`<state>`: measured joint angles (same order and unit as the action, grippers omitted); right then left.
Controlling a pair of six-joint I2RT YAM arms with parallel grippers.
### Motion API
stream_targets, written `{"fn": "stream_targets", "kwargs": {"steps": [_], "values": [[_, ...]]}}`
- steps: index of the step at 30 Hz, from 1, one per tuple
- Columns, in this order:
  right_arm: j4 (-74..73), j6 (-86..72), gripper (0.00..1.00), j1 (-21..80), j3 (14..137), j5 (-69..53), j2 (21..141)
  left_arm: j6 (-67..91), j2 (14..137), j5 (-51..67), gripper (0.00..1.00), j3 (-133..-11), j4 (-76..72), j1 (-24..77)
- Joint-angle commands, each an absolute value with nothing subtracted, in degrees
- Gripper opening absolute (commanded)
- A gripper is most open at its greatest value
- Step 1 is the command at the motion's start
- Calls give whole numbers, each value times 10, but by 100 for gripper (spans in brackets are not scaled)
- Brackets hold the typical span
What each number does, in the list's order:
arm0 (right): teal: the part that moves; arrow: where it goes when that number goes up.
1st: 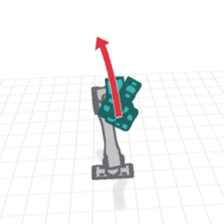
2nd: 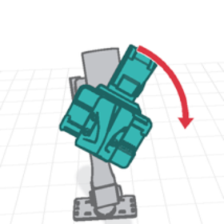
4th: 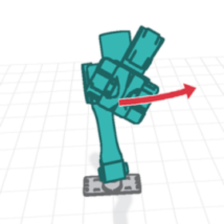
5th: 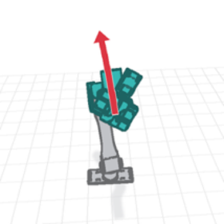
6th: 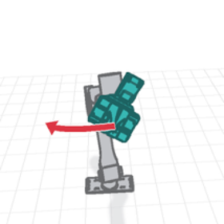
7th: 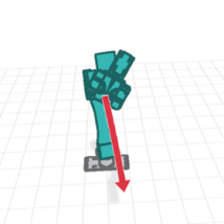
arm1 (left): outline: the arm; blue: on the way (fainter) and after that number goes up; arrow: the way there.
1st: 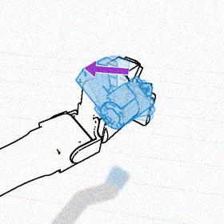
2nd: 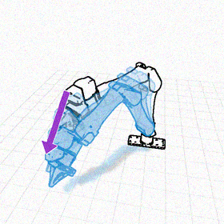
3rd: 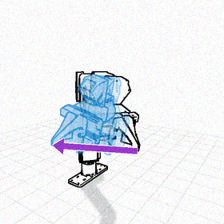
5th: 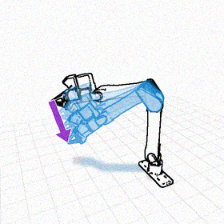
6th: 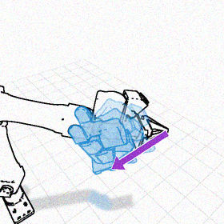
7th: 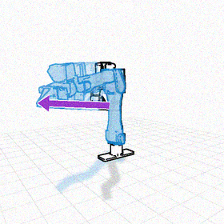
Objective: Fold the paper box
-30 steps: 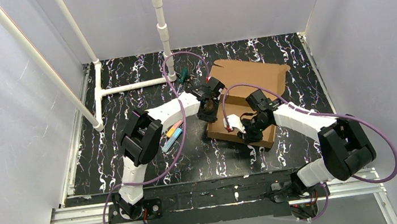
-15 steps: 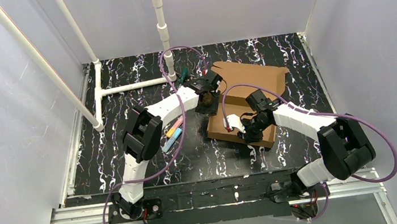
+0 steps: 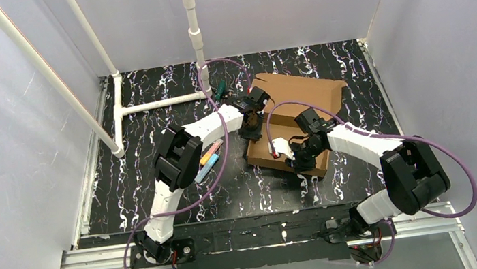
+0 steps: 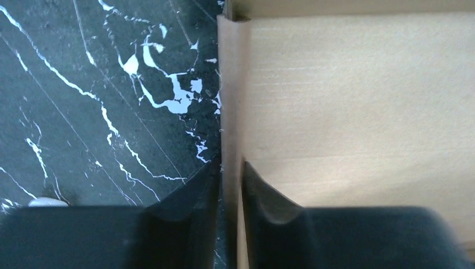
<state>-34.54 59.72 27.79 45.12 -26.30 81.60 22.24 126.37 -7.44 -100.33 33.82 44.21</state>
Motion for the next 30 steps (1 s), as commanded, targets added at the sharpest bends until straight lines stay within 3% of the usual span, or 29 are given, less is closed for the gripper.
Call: {"fn": "stream_targets", "kwargs": {"steps": [1,2,10,13,14,15,16,21,26,30], "values": [[-345,594,29,279,448,-265,821,216,1263,-88,5,-1015,350,441],[-346,594,29,279,448,-265,821,214,1262,-95,0,-1013,349,441],[-345,594,29,279,449,-265,822,240,1187,-230,0,-930,342,452],[-347,593,32,279,451,-270,820,258,1169,-227,0,-905,335,450],[-348,592,33,279,451,-271,819,266,1166,-216,10,-901,335,448],[-348,592,34,279,450,-272,817,276,1162,-203,28,-898,335,446],[-348,592,35,278,450,-272,816,282,1158,-186,37,-895,334,443],[-347,594,35,279,447,-268,817,291,1130,-124,62,-891,343,435],[-348,594,35,279,448,-268,817,291,1107,-89,63,-864,350,435],[-348,594,35,279,451,-269,816,293,1121,-73,48,-861,352,435]]}}
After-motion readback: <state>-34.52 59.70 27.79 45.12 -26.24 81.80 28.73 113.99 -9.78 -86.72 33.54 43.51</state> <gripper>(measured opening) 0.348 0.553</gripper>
